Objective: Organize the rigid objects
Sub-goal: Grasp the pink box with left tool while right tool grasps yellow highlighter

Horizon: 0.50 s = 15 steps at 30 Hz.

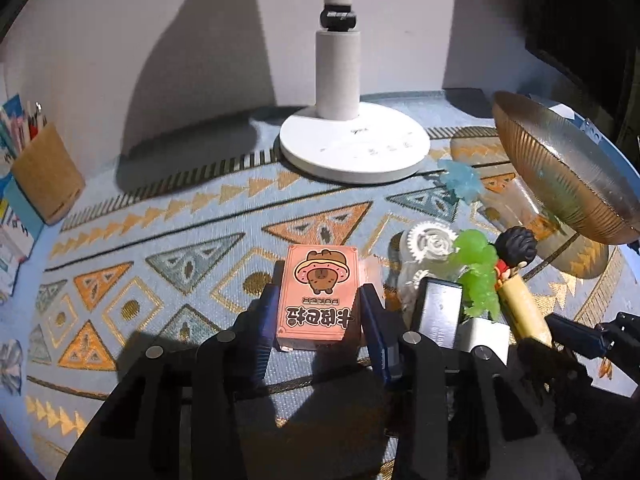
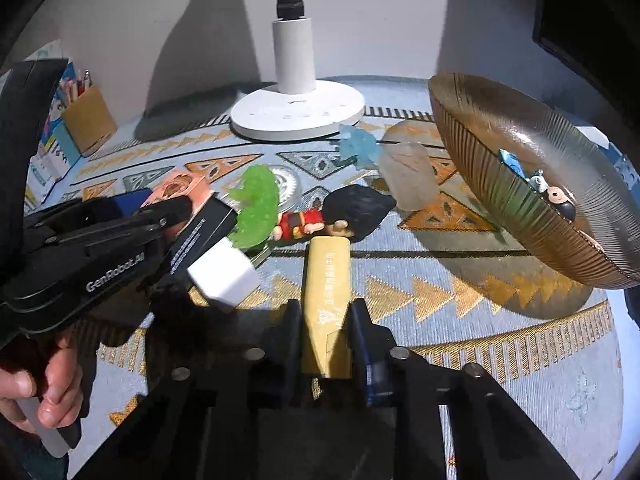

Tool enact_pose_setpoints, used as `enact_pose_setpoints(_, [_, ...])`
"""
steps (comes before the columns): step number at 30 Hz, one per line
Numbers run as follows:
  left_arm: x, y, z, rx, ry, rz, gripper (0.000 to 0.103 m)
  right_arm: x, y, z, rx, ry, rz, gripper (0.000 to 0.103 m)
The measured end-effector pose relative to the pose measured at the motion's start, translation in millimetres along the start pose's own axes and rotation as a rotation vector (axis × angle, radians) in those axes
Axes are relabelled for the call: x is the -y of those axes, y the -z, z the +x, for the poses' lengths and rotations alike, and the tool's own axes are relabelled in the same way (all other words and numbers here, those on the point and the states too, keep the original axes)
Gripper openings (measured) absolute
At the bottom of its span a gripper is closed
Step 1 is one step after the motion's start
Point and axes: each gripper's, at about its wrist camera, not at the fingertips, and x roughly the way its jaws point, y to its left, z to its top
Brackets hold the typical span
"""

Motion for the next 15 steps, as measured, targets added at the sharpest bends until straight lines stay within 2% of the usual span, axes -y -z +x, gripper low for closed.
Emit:
enact_pose_setpoints(2, [-0.1, -1.1, -5.7, 0.026, 0.015, -0.007, 0.037, -0.6, 3.0, -2.8, -0.004, -0.047, 0.006, 0.024])
enact_pose_setpoints(6, [-11.0, -2.6, -16.6, 0.050, 0.151, -0.075, 0.037, 0.3, 17.9, -18.3, -0.001, -0.115, 0.018, 0.024])
enact_pose_setpoints(8, [-12.5, -2.4, -22.7, 0.065, 0.195, -0.094, 0.037, 5.8, 23.9, -29.9, 0.011, -0.133, 0.035, 0.023])
enact_pose_setpoints(15, [-3.2, 11.5, -30.7, 0.037, 0.205, -0.107, 0.037, 31.0, 35.5, -59.4, 0.058, -0.118, 0.083, 0.021])
